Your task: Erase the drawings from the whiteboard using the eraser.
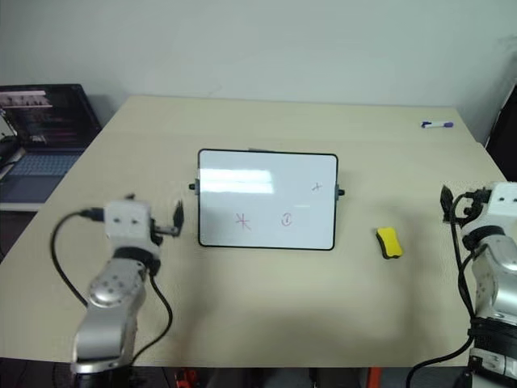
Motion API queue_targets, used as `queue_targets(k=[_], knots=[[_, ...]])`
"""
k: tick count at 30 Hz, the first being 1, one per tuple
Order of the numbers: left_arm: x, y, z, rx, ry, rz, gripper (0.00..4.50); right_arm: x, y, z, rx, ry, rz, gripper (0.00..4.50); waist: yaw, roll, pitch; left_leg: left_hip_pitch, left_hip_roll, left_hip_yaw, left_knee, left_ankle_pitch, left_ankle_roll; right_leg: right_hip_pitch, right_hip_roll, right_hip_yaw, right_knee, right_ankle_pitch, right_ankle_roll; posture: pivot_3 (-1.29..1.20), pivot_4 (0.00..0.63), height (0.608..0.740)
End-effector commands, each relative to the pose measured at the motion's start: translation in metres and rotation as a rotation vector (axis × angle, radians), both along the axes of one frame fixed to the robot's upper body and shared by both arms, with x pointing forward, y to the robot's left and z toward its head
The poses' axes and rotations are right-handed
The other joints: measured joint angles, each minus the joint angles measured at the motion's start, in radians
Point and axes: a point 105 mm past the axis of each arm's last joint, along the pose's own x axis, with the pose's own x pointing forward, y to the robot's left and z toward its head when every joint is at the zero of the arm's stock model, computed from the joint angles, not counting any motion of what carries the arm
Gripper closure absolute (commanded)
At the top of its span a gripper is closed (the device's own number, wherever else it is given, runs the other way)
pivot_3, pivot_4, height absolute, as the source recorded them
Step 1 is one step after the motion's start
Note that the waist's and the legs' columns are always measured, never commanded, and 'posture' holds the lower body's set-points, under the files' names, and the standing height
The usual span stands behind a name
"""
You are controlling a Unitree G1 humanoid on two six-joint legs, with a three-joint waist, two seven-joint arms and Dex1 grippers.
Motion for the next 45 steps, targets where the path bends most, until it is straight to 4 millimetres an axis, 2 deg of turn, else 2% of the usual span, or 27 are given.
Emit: queue_targets(k=[1,3,4,5,6,7,9,11,14,17,19,25,29,35,38,45], knots=[[0.007,-0.008,0.048,0.026,-0.098,-0.114,0.0,-0.007,0.025,0.023,-0.004,-0.029,0.135,0.03,-0.001,-0.001,0.001,0.0,0.0,0.0,0.0,0.0,0.0,0.0,0.0,0.0,0.0,0.0,0.0,0.0,0.15,0.74],[0.013,-0.014,0.067,0.034,-0.116,-0.213,0.0,-0.013,0.038,0.027,0.003,-0.014,0.184,0.03,0.002,-0.002,0.001,-0.001,0.0,-0.001,0.0,0.0,0.0,0.0,0.0,-0.002,0.0,0.0,0.0,0.0,0.15,0.74],[0.02,-0.043,0.081,0.04,-0.113,-0.395,0.0,-0.023,0.04,0.025,0.004,0.042,0.221,0.03,0.007,-0.001,0.002,-0.002,-0.001,-0.002,0.001,0.0,0.0,0.0,0.0,-0.002,0.0,0.0,0.0,0.0,0.15,0.74],[0.025,-0.067,0.089,0.035,-0.101,-0.551,0.0,-0.033,0.034,0.017,-0.035,0.124,0.184,0.03,0.018,-0.001,0.002,-0.002,-0.001,-0.002,0.001,0.0,0.0,0.0,0.0,-0.002,0.0,0.0,0.0,0.0,0.15,0.74],[0.028,-0.088,0.09,0.031,-0.057,-0.686,0.0,-0.04,0.028,0.01,-0.039,0.193,0.146,0.03,0.03,0.0,0.002,-0.006,-0.002,-0.005,0.004,0.0,0.0,0.0,0.0,-0.006,-0.001,0.0,0.0,0.0,0.15,0.74],[0.029,-0.096,0.088,0.028,-0.023,-0.762,0.0,-0.045,0.027,0.005,-0.04,0.235,0.115,0.03,0.035,-0.001,0.002,-0.009,-0.003,-0.006,0.005,0.0,0.0,0.0,0.0,-0.009,-0.002,0.0,-0.001,0.0,0.15,0.74],[0.033,-0.11,0.077,0.061,0.036,-0.858,0.0,-0.051,0.038,-0.001,-0.004,0.279,0.142,0.03,0.031,0.0,0.0,-0.009,-0.004,-0.005,0.005,0.0,0.0,0.0,0.001,-0.007,-0.004,0.003,-0.001,0.0,0.15,0.74],[0.027,-0.14,0.066,0.131,0.099,-1.046,0.0,-0.056,0.057,-0.005,0.014,0.325,0.191,0.03,0.017,0.0,0.001,-0.008,-0.004,-0.003,0.005,0.0,0.0,0.0,0.0,-0.005,-0.004,0.003,-0.001,0.0,0.15,0.74],[0.004,-0.178,0.05,0.227,0.197,-1.332,0.0,-0.061,0.071,-0.016,0.098,0.37,0.209,0.03,0.006,0.0,0.003,-0.009,-0.001,-0.005,0.004,0.0,0.0,-0.002,0.001,-0.006,-0.004,0.001,0.003,0.0,0.15,0.74],[-0.018,-0.199,0.035,0.332,0.277,-1.559,0.0,-0.063,0.088,-0.025,0.14,0.399,0.236,0.03,0.006,0.001,0.003,-0.009,0.0,-0.008,0.004,0.0,0.0,-0.002,0.002,-0.007,-0.002,0.0,0.002,0.0,0.15,0.74],[-0.028,-0.209,0.029,0.406,0.301,-1.668,0.0,-0.062,0.093,-0.03,0.151,0.411,0.222,0.03,0.005,0.002,0.003,-0.009,-0.001,-0.007,0.004,0.0,0.0,-0.002,0.002,-0.007,-0.002,-0.001,0.002,0.0,0.15,0.74],[-0.027,-0.221,0.017,0.558,0.311,-1.753,0.0,-0.053,0.1,-0.049,0.14,0.442,0.185,0.03,0.006,0.001,0.003,-0.01,-0.003,-0.007,0.005,0.0,0.0,-0.002,0.004,-0.006,-0.002,-0.001,0.002,0.0,0.15,0.74],[-0.026,-0.222,0.014,0.568,0.306,-1.76,0.0,-0.044,0.102,-0.059,0.127,0.454,0.176,0.03,0.006,0.001,0.003,-0.012,-0.004,-0.007,0.005,0.0,0.001,-0.004,0.004,-0.007,-0.003,0.0,0.002,0.0,0.15,0.74],[-0.022,-0.216,0.013,0.572,0.31,-1.728,0.0,-0.037,0.093,-0.069,0.092,0.458,0.132,0.03,0.008,0.001,0.003,-0.014,-0.003,-0.008,0.005,0.0,0.001,-0.005,0.004,-0.007,-0.003,0.0,0.002,0.0,0.15,0.74],[-0.02,-0.211,0.012,0.566,0.317,-1.709,0.0,-0.035,0.092,-0.071,0.098,0.461,0.135,0.62,0.007,0.001,0.003,-0.014,-0.003,-0.008,0.005,0.0,0.001,-0.006,0.004,-0.007,-0.003,0.0,0.002,0.0,0.15,0.74],[-0.021,-0.2,0.008,0.52,0.343,-1.67,0.0,-0.033,0.099,-0.075,0.103,0.479,0.172,3.02,0.006,0.001,0.003,-0.013,-0.003,-0.008,0.005,0.0,0.001,-0.006,0.005,-0.007,-0.001,0.0,0.002,0.0,0.15,0.74]])
